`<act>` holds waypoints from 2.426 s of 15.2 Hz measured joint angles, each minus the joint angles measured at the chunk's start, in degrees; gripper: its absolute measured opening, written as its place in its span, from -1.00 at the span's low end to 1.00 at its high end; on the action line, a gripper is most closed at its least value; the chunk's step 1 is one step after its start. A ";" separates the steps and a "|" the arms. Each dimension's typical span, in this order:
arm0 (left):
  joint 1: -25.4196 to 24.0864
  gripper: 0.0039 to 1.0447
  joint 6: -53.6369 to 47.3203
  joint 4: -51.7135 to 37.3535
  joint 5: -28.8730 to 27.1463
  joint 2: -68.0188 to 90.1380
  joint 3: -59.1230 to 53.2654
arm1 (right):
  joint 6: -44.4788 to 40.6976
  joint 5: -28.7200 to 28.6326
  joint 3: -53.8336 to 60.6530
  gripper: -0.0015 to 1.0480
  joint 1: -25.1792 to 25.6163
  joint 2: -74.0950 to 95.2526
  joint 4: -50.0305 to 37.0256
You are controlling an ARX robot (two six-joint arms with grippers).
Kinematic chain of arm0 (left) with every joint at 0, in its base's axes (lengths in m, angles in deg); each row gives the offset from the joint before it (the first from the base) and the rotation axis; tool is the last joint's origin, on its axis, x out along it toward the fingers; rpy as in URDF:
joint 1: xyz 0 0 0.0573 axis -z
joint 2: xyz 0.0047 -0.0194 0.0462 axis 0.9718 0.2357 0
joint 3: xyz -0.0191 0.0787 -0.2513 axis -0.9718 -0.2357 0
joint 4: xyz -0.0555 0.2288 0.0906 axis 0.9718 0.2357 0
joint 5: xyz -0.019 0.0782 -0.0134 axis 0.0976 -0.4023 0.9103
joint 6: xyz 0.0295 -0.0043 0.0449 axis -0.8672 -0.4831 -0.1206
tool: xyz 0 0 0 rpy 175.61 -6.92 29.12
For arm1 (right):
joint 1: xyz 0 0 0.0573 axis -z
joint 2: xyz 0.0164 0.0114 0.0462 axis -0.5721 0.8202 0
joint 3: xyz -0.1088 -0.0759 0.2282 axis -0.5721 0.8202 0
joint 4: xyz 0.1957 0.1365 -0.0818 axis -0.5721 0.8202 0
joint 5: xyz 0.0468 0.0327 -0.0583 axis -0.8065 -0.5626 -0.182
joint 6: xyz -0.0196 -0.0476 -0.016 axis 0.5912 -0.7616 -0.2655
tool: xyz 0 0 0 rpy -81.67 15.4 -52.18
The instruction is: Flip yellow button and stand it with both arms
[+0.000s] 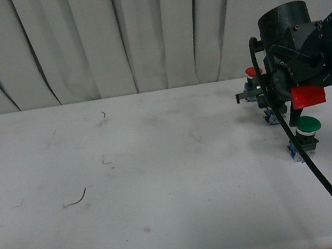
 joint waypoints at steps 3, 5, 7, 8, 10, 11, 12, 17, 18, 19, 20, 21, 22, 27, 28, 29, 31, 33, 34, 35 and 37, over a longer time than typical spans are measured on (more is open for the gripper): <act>0.00 0.88 0.00 0.00 0.00 0.00 0.00 | -0.07 -0.28 -0.66 -0.32 -0.52 0.26 0.28; 0.00 0.88 0.00 0.00 0.00 0.00 0.00 | -0.07 -0.26 -0.72 -0.32 -0.55 0.33 0.37; 0.00 0.88 0.00 0.00 0.00 0.00 0.00 | -0.09 -0.15 -0.74 0.08 -0.55 0.66 0.52; 0.00 0.88 0.00 0.00 0.00 0.00 0.00 | -0.09 -0.09 -0.74 0.29 -0.55 0.74 0.52; 0.00 0.88 -0.02 0.00 0.00 0.00 0.00 | -0.11 0.02 -0.74 0.66 -0.50 0.83 0.24; 0.00 0.88 0.00 0.00 0.00 0.00 0.00 | -0.17 -0.02 -0.74 0.87 -0.50 0.83 -0.09; 0.00 0.88 0.00 0.00 0.00 0.00 0.00 | -0.17 -0.04 -0.74 0.89 -0.50 0.83 -0.07; 0.00 0.88 -0.02 0.00 0.00 0.00 0.00 | 2.14 -5.16 4.07 0.88 -0.42 -4.20 -3.80; 0.00 0.88 0.00 0.00 0.00 0.00 0.00 | 3.23 -7.04 7.63 0.88 -0.02 -8.48 -6.38; 0.00 0.88 -0.02 0.00 0.00 0.00 0.00 | 3.93 -8.52 11.58 0.88 0.70 -12.85 -9.42; 0.00 0.88 -0.02 0.00 0.00 0.00 0.00 | 4.74 -10.64 17.11 0.88 1.84 -18.88 -13.05; 0.00 0.88 -0.02 0.00 0.00 0.00 0.00 | 4.90 -12.66 22.80 0.88 2.91 -24.39 -16.85; 0.00 0.88 0.00 0.00 0.00 0.00 0.00 | 5.60 -15.43 30.05 0.88 4.24 -31.34 -20.59; 0.00 0.88 0.00 0.00 0.00 0.00 0.00 | 6.91 -29.53 69.02 0.81 11.19 -78.58 -17.62; 0.00 0.88 -0.02 0.00 0.00 0.00 0.00 | 3.93 -25.16 72.63 0.60 11.15 -86.62 -16.26; 0.00 0.88 0.00 0.02 0.00 0.00 0.00 | 1.57 -23.71 75.82 0.39 11.15 -95.30 -11.67; 0.00 0.88 0.00 0.00 0.00 0.00 0.00 | -0.50 -23.54 80.26 -0.07 11.15 -111.19 -0.39; 0.00 0.88 -0.02 0.00 0.00 0.00 0.00 | -1.14 -23.52 82.68 -0.49 11.15 -120.72 2.62; 0.00 0.88 -0.02 0.00 0.00 0.00 0.00 | -1.38 -23.52 83.49 -0.73 11.15 -122.25 2.19; 0.00 0.88 -0.02 0.00 0.00 0.00 0.00 | -1.49 -23.52 84.76 -0.94 11.15 -122.97 2.27; 0.00 0.88 0.00 0.02 0.00 0.00 0.00 | -1.57 -23.52 87.19 -0.97 11.15 -124.50 2.91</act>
